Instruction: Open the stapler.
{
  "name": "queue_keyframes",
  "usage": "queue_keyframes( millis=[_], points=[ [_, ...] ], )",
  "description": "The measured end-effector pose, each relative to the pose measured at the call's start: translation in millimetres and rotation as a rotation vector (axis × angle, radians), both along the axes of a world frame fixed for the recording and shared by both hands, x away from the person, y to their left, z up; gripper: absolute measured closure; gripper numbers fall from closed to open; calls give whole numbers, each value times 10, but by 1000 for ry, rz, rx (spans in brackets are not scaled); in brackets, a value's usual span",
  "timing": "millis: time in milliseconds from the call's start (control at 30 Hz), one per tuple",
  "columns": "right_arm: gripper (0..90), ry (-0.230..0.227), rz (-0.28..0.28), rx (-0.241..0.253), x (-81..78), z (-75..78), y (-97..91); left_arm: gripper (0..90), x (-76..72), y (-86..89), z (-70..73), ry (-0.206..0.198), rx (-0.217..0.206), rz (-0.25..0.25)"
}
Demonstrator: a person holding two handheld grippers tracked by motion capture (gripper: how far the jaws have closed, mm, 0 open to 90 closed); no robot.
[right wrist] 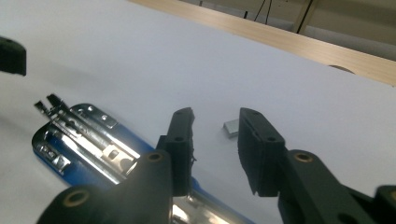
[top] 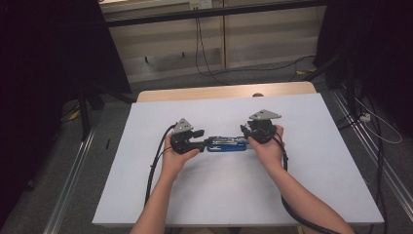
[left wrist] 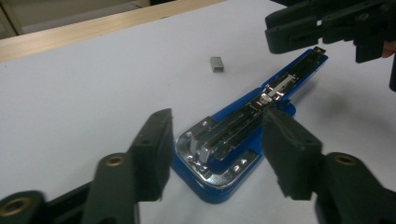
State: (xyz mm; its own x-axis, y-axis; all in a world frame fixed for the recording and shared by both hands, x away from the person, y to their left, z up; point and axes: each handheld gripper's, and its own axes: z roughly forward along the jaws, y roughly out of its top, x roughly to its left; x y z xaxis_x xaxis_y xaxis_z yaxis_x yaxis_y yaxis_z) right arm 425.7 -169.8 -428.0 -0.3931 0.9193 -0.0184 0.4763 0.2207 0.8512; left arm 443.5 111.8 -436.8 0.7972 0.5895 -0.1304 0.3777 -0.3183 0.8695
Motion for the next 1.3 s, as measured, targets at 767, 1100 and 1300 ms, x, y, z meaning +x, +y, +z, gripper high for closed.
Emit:
queue_keyframes(
  millis=[767,1100,1300],
  points=[
    [208,109,-51,65,274,42,-17,124,-72,59,91,33,43,-20],
    [151,133,-56,54,394,10,3,95,-64,68,85,62,25,-27],
    [140,140,-49,55,438,-1,5,91,-65,71,90,57,27,-25]
  ],
)
